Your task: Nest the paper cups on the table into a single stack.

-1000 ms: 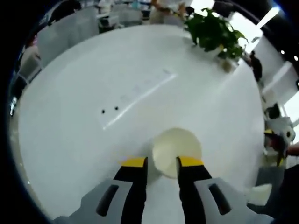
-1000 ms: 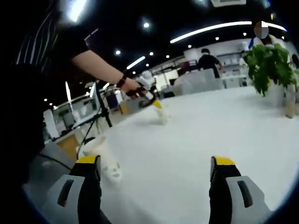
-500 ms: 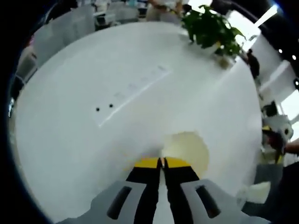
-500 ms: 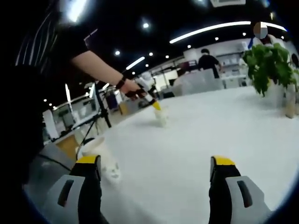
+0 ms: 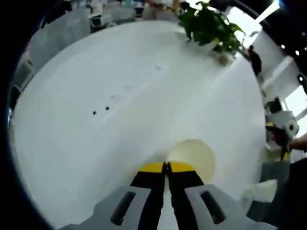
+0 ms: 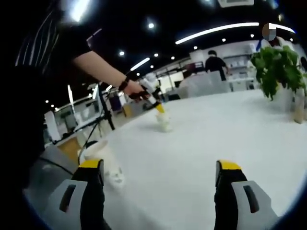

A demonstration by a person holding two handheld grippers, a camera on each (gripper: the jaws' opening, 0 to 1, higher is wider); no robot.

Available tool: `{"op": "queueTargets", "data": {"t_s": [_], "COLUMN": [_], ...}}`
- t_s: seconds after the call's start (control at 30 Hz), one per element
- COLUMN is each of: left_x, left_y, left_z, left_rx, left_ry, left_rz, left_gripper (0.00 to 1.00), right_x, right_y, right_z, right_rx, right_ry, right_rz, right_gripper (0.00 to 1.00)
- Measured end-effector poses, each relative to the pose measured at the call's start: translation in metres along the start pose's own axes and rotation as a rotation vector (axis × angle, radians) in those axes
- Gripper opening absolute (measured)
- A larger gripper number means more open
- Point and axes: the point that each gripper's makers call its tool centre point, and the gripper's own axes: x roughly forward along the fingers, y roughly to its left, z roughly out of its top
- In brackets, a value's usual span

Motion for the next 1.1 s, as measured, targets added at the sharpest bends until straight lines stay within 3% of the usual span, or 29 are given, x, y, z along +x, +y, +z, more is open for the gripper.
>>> {"op": "queueTargets", "data": {"t_s": [0.3,0.57,0.93,1.1], "left_x": [-0.022,-0.050,-0.094,-0.118], "left_y": [-0.015,-0.035,-0.077,-0.104], "left_z": [-0.007,0.002,0.009,0.013], "left_rx": [0.078,0.161,0.209,0.278], "left_ry": [0.047,0.033,0.013,0.030], "left_rz": [-0.004,-0.006,-0.042,-0.055], "left_gripper": [0.00,0.00,0.00,0.00], "right_x": [0.001,-0.002,-0.009,-0.013], "right_y": [-0.001,0.008,0.017,0.019], "right_z": [0.004,0.014,0.030,0.039], "right_rx": [-0.019,-0.054,-0.104,-0.121], "right_ry": [0.004,0.001,-0.009,-0.023], "right_rz": [-0.004,0.014,0.031,0.032], "right_gripper": [0.95,0.97,0.99,0.99]}}
